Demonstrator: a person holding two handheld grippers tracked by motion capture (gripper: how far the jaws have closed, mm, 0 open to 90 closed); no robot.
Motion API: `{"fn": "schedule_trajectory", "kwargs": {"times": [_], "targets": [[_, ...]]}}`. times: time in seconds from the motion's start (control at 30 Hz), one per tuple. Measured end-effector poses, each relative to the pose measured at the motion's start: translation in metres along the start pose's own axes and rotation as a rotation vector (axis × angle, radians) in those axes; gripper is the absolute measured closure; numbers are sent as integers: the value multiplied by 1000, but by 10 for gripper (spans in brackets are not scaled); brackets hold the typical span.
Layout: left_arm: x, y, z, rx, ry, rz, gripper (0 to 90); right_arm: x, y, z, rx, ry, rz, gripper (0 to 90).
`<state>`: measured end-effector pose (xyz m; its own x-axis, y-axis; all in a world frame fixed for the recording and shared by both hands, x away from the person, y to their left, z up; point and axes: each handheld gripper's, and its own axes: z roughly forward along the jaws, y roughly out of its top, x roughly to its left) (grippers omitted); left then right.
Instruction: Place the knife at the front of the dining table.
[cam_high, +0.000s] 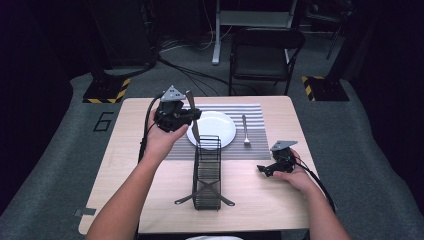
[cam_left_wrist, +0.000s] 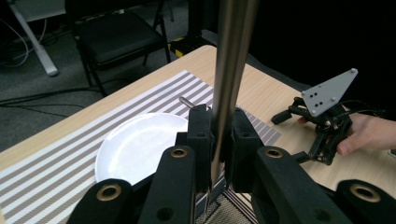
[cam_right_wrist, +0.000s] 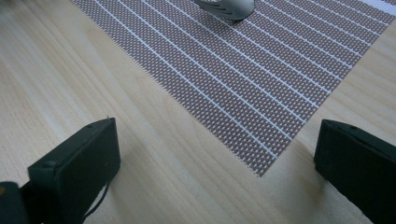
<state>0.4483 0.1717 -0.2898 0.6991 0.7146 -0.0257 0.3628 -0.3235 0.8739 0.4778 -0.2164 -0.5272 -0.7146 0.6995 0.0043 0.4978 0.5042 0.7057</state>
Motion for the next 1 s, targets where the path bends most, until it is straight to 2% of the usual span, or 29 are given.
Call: {"fn": "schedule_trajectory", "kwargs": {"times": [0.2,0.37,0.63,1.0], "targets": [[6,4,-10,-10,26,3,822,0,0,0,-1,0,0,0],[14,2,-15,-14,54,-12,823,0,0,0,0,0,-1,0],[28,-13,-12,-1,95,-45,823,0,0,0,-1,0,0,0],[41,-33,-6,31,146,-60,824,0,0,0,0,0,-2,0]]}}
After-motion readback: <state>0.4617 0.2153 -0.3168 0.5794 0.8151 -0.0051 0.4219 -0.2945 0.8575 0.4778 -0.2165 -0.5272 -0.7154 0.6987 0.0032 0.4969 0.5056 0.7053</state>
